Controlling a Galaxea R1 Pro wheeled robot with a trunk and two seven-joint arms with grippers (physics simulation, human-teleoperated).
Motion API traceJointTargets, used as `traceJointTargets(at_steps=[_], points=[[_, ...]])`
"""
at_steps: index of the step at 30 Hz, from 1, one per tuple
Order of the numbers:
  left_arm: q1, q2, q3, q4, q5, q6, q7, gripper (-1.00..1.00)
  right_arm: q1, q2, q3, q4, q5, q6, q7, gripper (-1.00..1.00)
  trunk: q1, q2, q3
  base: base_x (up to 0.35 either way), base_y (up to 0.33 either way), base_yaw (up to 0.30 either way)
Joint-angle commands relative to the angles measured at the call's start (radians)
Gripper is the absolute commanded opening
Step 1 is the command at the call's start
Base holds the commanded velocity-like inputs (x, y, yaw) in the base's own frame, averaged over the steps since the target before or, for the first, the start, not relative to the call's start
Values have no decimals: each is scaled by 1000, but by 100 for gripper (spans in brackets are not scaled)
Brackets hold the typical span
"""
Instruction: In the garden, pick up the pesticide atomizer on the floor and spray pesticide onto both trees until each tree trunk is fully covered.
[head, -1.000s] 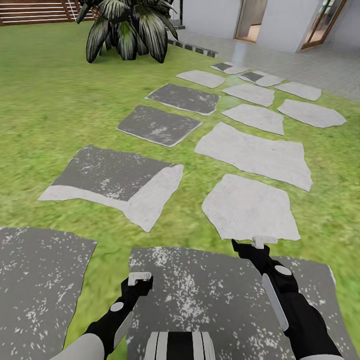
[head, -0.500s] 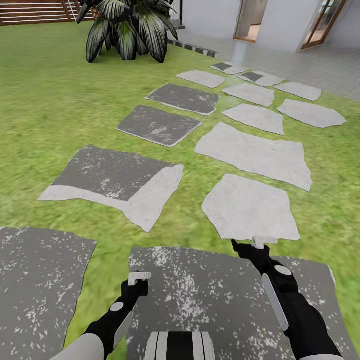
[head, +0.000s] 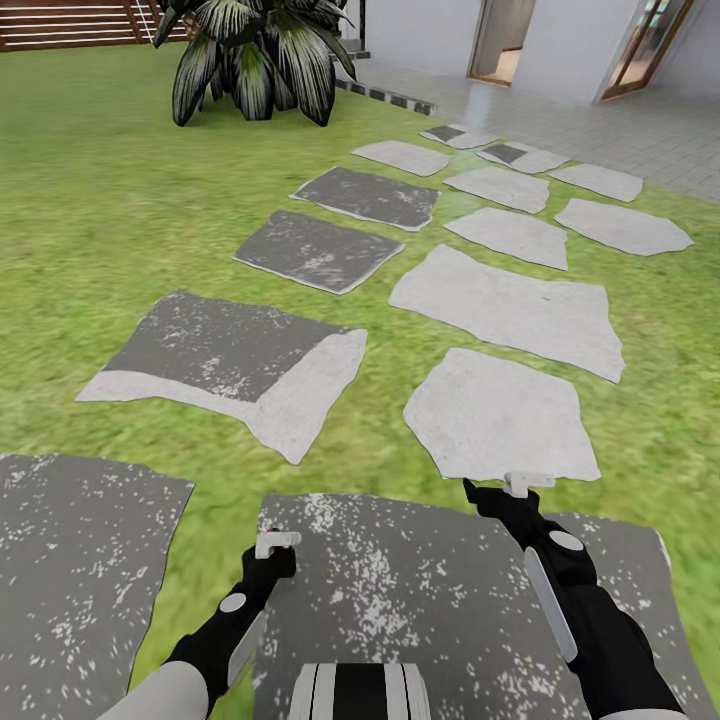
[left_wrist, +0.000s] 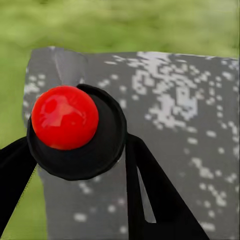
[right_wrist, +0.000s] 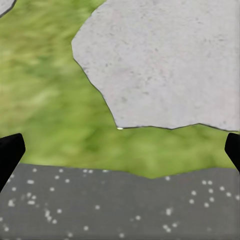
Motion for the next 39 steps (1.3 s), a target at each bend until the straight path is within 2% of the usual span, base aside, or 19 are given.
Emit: traceJointTargets(at_steps=[1, 8, 18, 19, 22, 23, 24, 27, 30, 34, 37, 39], points=[[0, 0, 0, -4, 0, 1, 1, -100, 0, 0, 0, 0, 0, 0, 0, 100, 0, 0, 0, 0, 0, 0], [5, 0, -2, -63, 0, 10, 1, -100, 0, 0, 1, 0, 0, 0, 0, 100, 0, 0, 0, 0, 0, 0], [10, 8, 9, -77, 0, 14, 1, -100, 0, 0, 5, 1, -1, 0, 0, 100, -5, 2, 39, 0, 0, 0], [12, 35, 12, -76, 7, 16, 1, -100, 0, 2, 11, 5, -2, -1, 0, 100, -5, 3, 43, 0, 0, 0], [13, 71, 15, -76, 12, 18, 1, -100, 0, 20, 13, 4, -3, -1, 0, 100, -6, 3, 54, 0, 0, 0], [15, 100, 20, -76, 21, 20, 1, -100, 0, 49, 13, 5, -2, -1, 0, 100, -7, 3, 58, 0, 0, 0], [16, 114, 25, -75, 26, 24, -1, -100, 0, 64, 14, 8, -1, -1, -1, 100, -7, 4, 62, 0, 0, 0], [20, 156, 34, -76, 44, 49, -7, -100, 2, 94, 16, 14, 2, -1, -2, 100, -9, 4, 73, 0, 0, 0], [29, 175, 37, -76, 53, 84, -8, -100, 4, 106, 17, 14, 4, 0, -4, 100, -10, 5, 85, 0, 0, 0], [68, 181, 38, -105, 63, 99, -8, -100, 37, 110, 17, 12, 7, -7, -4, 100, -12, 6, 101, 0, 0, 0], [134, 181, 38, -200, 72, 102, -7, -100, 99, 110, 17, 8, 9, -51, -5, 100, -13, 7, 112, 0, 0, 0], [211, 177, 38, -334, 89, 125, -7, -100, 147, 111, 18, 6, 9, -85, -6, 100, -14, 7, 120, 0, 0, 0]])
